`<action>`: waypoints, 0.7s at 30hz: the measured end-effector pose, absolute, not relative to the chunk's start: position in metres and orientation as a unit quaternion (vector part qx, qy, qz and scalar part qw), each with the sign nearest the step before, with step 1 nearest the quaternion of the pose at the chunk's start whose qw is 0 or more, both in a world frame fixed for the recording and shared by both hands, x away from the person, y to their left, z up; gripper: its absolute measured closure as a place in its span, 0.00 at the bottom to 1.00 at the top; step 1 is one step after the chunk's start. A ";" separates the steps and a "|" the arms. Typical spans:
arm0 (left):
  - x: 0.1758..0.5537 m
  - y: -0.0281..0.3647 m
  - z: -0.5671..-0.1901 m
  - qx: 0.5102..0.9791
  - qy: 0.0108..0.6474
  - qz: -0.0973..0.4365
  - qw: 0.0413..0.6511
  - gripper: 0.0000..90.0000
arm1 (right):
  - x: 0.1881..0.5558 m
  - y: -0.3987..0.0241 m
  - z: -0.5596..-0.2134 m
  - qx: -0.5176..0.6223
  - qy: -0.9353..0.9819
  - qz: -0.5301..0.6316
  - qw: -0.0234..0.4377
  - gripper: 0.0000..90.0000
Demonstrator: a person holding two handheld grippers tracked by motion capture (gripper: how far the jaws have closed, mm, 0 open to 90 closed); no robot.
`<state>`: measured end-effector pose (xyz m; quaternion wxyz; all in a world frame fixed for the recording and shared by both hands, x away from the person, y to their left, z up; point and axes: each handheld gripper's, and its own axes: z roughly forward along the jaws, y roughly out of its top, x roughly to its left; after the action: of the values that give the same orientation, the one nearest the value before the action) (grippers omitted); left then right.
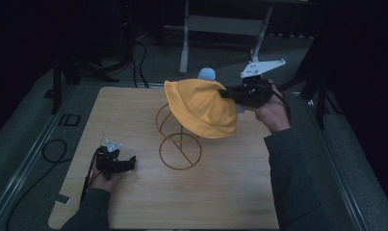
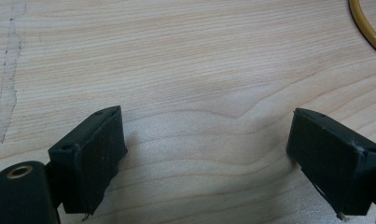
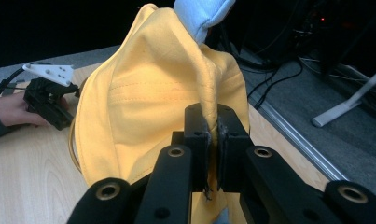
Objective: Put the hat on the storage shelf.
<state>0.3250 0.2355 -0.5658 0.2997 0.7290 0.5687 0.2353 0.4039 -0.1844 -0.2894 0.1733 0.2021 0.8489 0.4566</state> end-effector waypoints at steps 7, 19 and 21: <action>0.325 0.235 -0.566 0.728 0.569 0.236 0.300 0.13 | 0.407 -0.158 -0.293 0.186 0.861 0.444 0.167 0.94; 0.325 0.235 -0.566 0.728 0.569 0.236 0.301 0.13 | 0.403 -0.117 -0.285 0.147 0.879 0.423 0.167 0.92; 0.325 0.235 -0.566 0.728 0.569 0.236 0.301 0.13 | 0.402 -0.110 -0.285 0.138 0.883 0.416 0.166 0.91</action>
<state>0.3250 0.2354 -0.5659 0.3007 0.7282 0.5689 0.2358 0.4019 -0.1101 -0.2849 0.1659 0.1378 0.8834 0.4160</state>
